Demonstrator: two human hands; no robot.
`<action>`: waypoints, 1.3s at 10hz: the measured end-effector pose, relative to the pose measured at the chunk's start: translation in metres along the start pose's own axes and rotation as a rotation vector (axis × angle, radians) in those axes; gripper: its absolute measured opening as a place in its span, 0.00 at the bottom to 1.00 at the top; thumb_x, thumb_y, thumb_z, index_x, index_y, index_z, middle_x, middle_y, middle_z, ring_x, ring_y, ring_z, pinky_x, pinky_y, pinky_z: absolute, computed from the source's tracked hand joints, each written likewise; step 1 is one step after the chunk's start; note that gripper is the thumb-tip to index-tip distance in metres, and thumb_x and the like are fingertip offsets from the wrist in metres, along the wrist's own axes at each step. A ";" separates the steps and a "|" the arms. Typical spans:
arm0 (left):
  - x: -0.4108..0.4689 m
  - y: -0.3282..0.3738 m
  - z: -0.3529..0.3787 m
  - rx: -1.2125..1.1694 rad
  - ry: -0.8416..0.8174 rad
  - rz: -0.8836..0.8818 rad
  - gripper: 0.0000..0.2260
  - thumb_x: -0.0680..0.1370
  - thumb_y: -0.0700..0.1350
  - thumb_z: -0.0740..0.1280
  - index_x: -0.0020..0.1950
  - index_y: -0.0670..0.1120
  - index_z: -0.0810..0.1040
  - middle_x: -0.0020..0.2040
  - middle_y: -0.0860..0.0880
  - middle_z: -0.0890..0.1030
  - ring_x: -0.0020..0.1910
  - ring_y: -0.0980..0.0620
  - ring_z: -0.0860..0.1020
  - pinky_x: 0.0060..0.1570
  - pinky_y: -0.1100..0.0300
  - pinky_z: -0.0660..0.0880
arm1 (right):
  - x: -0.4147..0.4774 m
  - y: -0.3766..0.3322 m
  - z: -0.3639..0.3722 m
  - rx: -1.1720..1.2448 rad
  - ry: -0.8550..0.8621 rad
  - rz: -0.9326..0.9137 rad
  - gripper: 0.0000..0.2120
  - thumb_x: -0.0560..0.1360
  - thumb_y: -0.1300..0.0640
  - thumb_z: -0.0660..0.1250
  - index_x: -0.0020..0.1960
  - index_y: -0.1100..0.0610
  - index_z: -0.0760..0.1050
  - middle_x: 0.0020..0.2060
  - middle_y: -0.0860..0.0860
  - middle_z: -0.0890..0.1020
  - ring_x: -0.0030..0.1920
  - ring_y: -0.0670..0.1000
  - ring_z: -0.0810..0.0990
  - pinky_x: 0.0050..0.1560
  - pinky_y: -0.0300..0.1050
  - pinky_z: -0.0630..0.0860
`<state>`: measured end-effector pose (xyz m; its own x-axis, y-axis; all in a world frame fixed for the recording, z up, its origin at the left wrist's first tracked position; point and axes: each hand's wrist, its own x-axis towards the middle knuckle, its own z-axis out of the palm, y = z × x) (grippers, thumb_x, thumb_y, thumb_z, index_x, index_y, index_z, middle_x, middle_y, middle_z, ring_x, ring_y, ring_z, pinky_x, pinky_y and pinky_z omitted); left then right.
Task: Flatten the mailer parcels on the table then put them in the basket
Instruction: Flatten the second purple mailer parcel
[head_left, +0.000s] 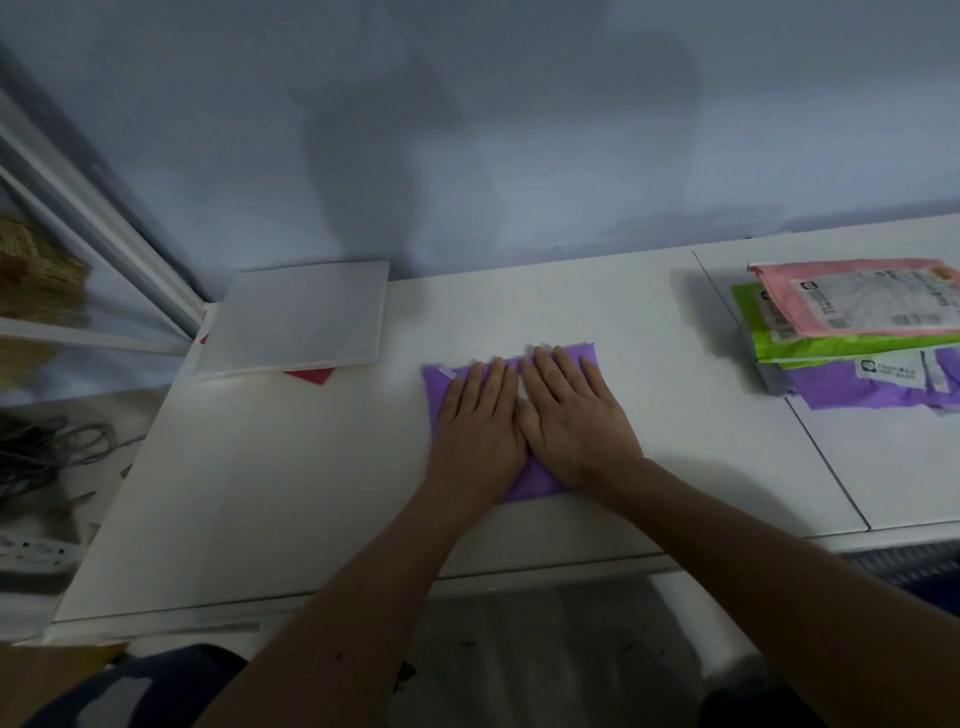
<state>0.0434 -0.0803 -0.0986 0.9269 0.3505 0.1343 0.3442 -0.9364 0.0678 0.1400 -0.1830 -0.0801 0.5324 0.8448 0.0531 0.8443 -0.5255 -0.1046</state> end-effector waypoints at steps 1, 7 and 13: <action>0.000 -0.001 0.001 -0.017 -0.024 -0.006 0.26 0.80 0.50 0.45 0.75 0.39 0.63 0.74 0.40 0.64 0.74 0.42 0.62 0.70 0.44 0.62 | 0.001 0.000 0.001 -0.002 -0.004 -0.003 0.29 0.80 0.47 0.44 0.74 0.60 0.64 0.73 0.58 0.66 0.75 0.58 0.61 0.73 0.59 0.59; 0.006 0.001 -0.006 -0.017 -0.070 -0.053 0.28 0.78 0.50 0.42 0.75 0.42 0.64 0.75 0.42 0.64 0.75 0.43 0.61 0.72 0.47 0.56 | 0.003 0.000 0.001 0.008 0.007 0.016 0.29 0.79 0.47 0.43 0.73 0.59 0.67 0.73 0.58 0.67 0.75 0.58 0.62 0.73 0.58 0.58; 0.016 -0.017 0.003 0.035 0.007 -0.220 0.25 0.81 0.53 0.49 0.68 0.39 0.73 0.67 0.37 0.73 0.67 0.37 0.71 0.66 0.43 0.67 | 0.002 0.000 -0.003 0.012 -0.033 -0.007 0.31 0.80 0.45 0.40 0.76 0.59 0.60 0.75 0.57 0.62 0.76 0.56 0.57 0.75 0.57 0.54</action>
<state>0.0526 -0.0586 -0.1002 0.8280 0.5462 0.1269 0.5430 -0.8374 0.0616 0.1415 -0.1817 -0.0766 0.5242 0.8514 0.0212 0.8471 -0.5187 -0.1158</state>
